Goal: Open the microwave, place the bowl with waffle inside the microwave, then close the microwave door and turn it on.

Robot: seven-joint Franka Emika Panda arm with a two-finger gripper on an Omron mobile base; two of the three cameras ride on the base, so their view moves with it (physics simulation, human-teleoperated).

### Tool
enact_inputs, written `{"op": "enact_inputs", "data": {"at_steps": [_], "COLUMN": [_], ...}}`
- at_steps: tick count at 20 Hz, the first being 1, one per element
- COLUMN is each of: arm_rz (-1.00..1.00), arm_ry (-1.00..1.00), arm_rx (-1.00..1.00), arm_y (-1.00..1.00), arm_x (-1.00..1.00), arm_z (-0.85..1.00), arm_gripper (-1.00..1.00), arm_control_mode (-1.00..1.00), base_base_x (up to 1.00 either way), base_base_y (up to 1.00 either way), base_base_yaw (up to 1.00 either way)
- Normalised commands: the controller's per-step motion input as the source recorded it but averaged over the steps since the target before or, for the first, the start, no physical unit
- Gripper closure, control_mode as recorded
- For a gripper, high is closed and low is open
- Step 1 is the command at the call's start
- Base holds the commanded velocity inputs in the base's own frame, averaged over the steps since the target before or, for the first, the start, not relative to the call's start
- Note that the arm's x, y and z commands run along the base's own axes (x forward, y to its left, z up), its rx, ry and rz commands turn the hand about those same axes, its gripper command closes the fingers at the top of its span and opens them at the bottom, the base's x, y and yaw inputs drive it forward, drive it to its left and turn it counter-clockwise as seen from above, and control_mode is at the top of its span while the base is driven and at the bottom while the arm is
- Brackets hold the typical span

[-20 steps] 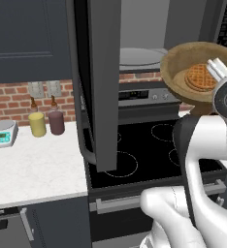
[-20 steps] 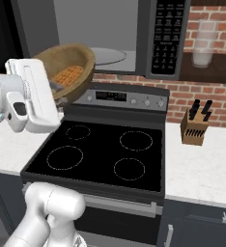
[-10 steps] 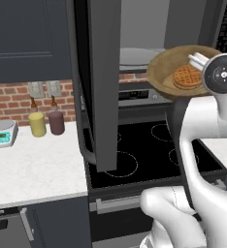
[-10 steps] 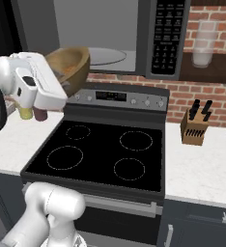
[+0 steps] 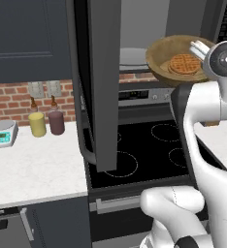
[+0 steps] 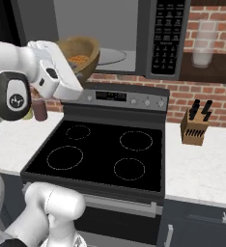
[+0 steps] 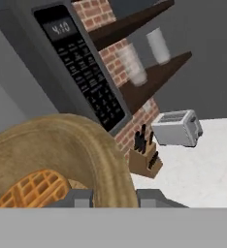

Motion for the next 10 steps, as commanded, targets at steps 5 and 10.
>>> {"op": "enact_inputs", "data": {"at_steps": [5,10], "arm_rz": [-0.10,-0.09], "arm_ry": [-0.18,0.18], "arm_rx": [0.21,0.05], "arm_y": [-0.18,0.00], "arm_x": [0.15,0.47], "arm_z": [0.01,0.07], "arm_gripper": [1.00,1.00], "arm_control_mode": [-1.00,-1.00], "base_base_x": [0.00,0.00], "base_base_y": [0.00,0.00], "base_base_yaw": [0.00,0.00]}}
